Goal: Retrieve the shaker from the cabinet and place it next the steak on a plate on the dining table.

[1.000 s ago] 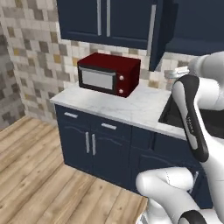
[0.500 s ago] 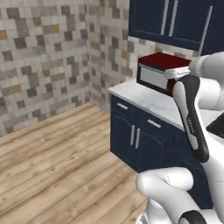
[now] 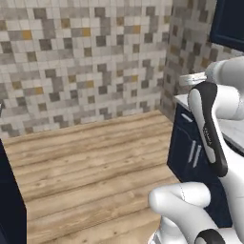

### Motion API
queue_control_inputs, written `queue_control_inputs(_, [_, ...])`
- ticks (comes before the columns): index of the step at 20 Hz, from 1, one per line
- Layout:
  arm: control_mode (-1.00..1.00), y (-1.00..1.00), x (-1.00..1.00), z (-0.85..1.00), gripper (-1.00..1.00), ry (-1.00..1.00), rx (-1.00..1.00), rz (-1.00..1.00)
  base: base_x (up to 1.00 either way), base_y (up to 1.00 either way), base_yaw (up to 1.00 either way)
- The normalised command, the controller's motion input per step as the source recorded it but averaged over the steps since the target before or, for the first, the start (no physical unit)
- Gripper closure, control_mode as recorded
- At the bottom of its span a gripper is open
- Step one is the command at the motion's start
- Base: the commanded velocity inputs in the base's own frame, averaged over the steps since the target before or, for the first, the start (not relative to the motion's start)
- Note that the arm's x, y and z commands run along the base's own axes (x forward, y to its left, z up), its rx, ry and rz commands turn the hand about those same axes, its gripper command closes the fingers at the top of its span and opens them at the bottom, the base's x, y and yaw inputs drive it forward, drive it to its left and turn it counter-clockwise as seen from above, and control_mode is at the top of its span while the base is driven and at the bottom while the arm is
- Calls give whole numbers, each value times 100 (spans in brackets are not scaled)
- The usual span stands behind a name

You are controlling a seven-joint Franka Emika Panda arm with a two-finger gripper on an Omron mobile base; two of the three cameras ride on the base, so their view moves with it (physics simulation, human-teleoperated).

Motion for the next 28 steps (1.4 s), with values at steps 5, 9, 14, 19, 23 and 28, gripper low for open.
queue_control_inputs(5, [100, 0, 0, 0, 100, 0, 0, 0, 0, 0, 57])
queue_control_inputs(9, [100, 0, 0, 0, 100, 0, 0, 0, 19, 0, 46])
queue_control_inputs(14, [100, 0, 0, 0, 100, 0, 0, 0, 70, -4, 35])
queue_control_inputs(19, [100, 0, 0, 0, 100, 0, 0, 0, 99, -23, 28])
queue_control_inputs(23, [100, 0, 0, 0, 100, 0, 0, 0, 100, -24, 26])
queue_control_inputs(28, [100, 0, 0, 0, 100, 0, 0, 0, 100, -24, 29])
